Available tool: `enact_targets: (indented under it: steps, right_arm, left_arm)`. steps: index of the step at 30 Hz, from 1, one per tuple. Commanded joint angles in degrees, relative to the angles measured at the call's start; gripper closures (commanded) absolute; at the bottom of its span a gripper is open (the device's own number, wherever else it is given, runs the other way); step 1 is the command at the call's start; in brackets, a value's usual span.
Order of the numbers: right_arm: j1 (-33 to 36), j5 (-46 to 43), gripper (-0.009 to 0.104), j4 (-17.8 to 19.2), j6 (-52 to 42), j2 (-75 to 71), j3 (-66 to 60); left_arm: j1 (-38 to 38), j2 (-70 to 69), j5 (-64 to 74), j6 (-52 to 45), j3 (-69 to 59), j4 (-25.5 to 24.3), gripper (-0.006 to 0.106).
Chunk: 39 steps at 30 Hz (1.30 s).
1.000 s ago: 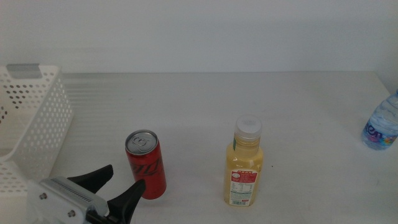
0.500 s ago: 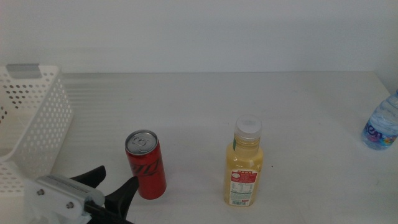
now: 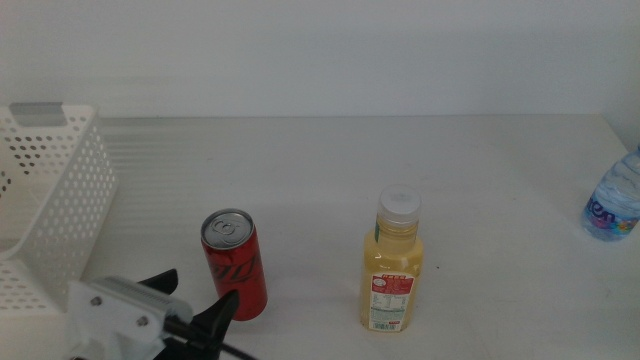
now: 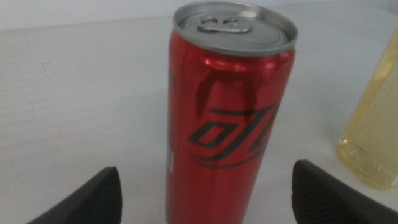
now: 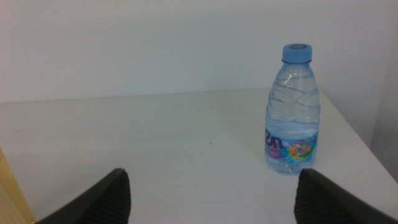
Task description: Use arms to grab the bottles and put them into the dustbin to the left of the table.
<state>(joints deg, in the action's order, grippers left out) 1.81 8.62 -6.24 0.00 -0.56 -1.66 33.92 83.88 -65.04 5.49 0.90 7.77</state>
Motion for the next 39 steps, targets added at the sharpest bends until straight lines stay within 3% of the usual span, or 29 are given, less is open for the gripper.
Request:
enact_targets:
  steps: [1,29,39]
  right_arm:
    - [-0.26,-4.33,0.025,0.17,-0.47,-1.55,0.49]
    - [-0.26,-4.33,0.025,0.17,-0.47,-1.55,0.49]
    - [-0.26,-4.33,0.025,0.17,-0.47,-1.55,0.49]
  left_arm:
    - [0.23,0.35,-10.31,0.31,2.05,-0.14,0.01]
    - [0.11,15.38,-10.31,0.3,16.23,-0.08,0.01]
    - [0.11,17.74,-10.36,-0.35,18.66,3.66,0.01]
